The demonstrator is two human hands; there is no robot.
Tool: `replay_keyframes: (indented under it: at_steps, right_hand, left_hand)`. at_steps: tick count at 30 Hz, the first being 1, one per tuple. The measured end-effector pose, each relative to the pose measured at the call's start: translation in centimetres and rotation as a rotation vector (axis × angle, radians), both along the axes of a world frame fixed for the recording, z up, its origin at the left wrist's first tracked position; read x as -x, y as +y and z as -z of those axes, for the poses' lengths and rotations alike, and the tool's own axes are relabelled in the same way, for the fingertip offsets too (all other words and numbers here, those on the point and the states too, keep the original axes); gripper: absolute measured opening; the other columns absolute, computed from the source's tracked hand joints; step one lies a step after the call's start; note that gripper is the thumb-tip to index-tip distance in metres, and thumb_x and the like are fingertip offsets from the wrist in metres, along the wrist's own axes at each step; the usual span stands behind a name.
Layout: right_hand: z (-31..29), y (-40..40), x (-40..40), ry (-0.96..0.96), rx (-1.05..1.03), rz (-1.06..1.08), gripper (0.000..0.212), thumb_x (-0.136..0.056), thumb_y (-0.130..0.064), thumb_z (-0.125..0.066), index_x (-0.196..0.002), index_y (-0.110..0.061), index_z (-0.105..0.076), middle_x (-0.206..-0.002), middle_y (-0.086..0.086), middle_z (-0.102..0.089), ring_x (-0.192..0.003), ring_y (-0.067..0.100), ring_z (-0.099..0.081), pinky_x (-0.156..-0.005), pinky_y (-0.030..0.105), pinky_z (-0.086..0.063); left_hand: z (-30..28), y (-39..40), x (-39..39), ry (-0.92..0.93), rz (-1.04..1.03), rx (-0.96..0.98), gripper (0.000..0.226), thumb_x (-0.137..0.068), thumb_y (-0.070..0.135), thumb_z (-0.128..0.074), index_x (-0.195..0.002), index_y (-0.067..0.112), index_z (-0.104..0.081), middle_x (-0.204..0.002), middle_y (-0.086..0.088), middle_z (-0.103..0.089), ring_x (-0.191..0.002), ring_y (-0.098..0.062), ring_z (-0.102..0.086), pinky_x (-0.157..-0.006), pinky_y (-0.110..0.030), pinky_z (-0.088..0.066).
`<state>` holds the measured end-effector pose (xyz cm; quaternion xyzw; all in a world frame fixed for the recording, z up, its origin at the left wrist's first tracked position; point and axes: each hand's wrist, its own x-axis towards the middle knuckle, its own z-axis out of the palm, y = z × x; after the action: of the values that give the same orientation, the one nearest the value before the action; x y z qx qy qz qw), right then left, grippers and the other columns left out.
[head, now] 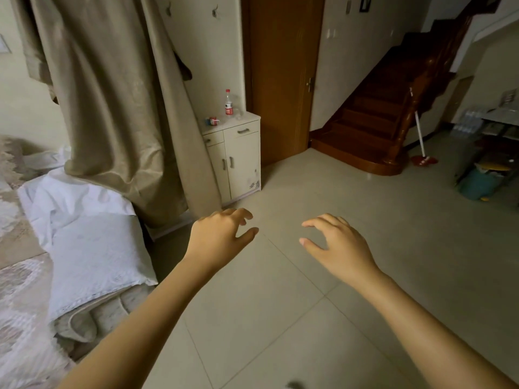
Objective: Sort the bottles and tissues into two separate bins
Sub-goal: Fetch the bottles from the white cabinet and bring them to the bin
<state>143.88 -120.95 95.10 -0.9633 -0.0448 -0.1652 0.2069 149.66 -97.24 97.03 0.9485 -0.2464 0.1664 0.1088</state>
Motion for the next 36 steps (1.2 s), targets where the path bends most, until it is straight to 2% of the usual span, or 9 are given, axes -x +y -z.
replay_keyframes:
  at_steps: [4, 9, 15, 23, 28, 31, 33, 36]
  right_hand:
    - [0.8, -2.6, -9.0, 0.025, -0.015, -0.04, 0.03, -0.088, -0.041, -0.058, -0.114, -0.027, -0.061, -0.114, -0.011, -0.059, -0.109, 0.015, -0.052, -0.085, 0.033, -0.045]
    - [0.9, -4.4, -19.5, 0.033, 0.02, -0.12, 0.027, -0.089, -0.042, -0.057, -0.109, -0.026, -0.065, -0.111, -0.01, -0.062, -0.105, 0.017, -0.054, -0.08, 0.03, -0.044]
    - [1.0, -5.1, -31.2, 0.036, 0.031, -0.213, 0.026, -0.089, -0.043, -0.056, -0.105, -0.026, -0.066, -0.107, -0.009, -0.063, -0.103, 0.017, -0.055, -0.08, 0.032, -0.045]
    - [0.8, -6.9, -48.9, 0.011, 0.062, -0.241, 0.026, -0.088, -0.043, -0.055, -0.102, -0.025, -0.066, -0.106, -0.008, -0.064, -0.102, 0.018, -0.056, -0.079, 0.033, -0.047]
    - [-0.3, -10.2, -57.8, 0.008, 0.079, -0.206, 0.023, -0.089, -0.04, -0.055, -0.101, -0.024, -0.067, -0.104, -0.008, -0.066, -0.1, 0.017, -0.056, -0.077, 0.033, -0.047]
    - [-0.7, -12.6, -62.8, -0.008, 0.081, -0.171, 0.03, -0.087, -0.045, -0.049, -0.098, -0.024, -0.068, -0.099, -0.007, -0.067, -0.095, 0.018, -0.059, -0.073, 0.034, -0.049]
    - [-0.7, -14.2, -66.5, -0.028, 0.07, -0.153, 0.034, -0.085, -0.047, -0.046, -0.095, -0.024, -0.069, -0.095, -0.008, -0.068, -0.091, 0.019, -0.06, -0.07, 0.034, -0.05]
    - [0.1, -16.2, -72.6, -0.019, 0.066, -0.154, 0.028, -0.085, -0.043, -0.051, -0.096, -0.024, -0.069, -0.096, -0.007, -0.068, -0.09, 0.019, -0.061, -0.069, 0.034, -0.05]
  left_hand:
    - [0.3, -2.4, -7.7, 0.005, -0.04, -0.019, 0.036, -0.092, 0.052, -0.048, -0.116, 0.03, -0.062, -0.11, 0.012, -0.068, -0.092, -0.009, -0.065, -0.055, -0.016, -0.032]
    - [0.6, -3.5, -16.6, -0.012, -0.081, -0.02, 0.031, -0.091, 0.047, -0.055, -0.109, 0.025, -0.067, -0.101, 0.006, -0.071, -0.082, -0.016, -0.067, -0.059, -0.021, -0.04]
    - [1.7, -4.1, -27.1, 0.012, -0.164, -0.019, 0.049, -0.086, 0.06, -0.034, -0.106, 0.029, -0.067, -0.1, 0.007, -0.07, -0.084, -0.017, -0.067, -0.066, -0.03, -0.053]
    - [3.7, -6.4, -45.2, 0.037, -0.214, -0.037, 0.031, -0.092, 0.052, -0.048, -0.109, 0.031, -0.063, -0.103, 0.011, -0.068, -0.088, -0.014, -0.065, -0.066, -0.027, -0.05]
    - [2.7, -10.6, -55.4, 0.098, -0.167, -0.051, 0.035, -0.093, 0.054, -0.042, -0.117, 0.034, -0.058, -0.112, 0.014, -0.064, -0.098, -0.012, -0.062, -0.075, -0.027, -0.048]
    - [1.8, -13.4, -61.3, 0.09, -0.127, -0.054, 0.037, -0.093, 0.055, -0.042, -0.119, 0.034, -0.058, -0.114, 0.015, -0.064, -0.096, -0.011, -0.063, -0.076, -0.027, -0.049]
    - [1.6, -15.2, -65.2, 0.068, -0.097, -0.067, 0.039, -0.093, 0.056, -0.04, -0.12, 0.033, -0.058, -0.115, 0.015, -0.064, -0.097, -0.009, -0.063, -0.077, -0.025, -0.049]
    - [2.1, -17.4, -71.2, 0.065, -0.106, -0.089, 0.039, -0.093, 0.057, -0.039, -0.12, 0.035, -0.057, -0.115, 0.017, -0.064, -0.099, -0.007, -0.062, -0.072, -0.022, -0.045]
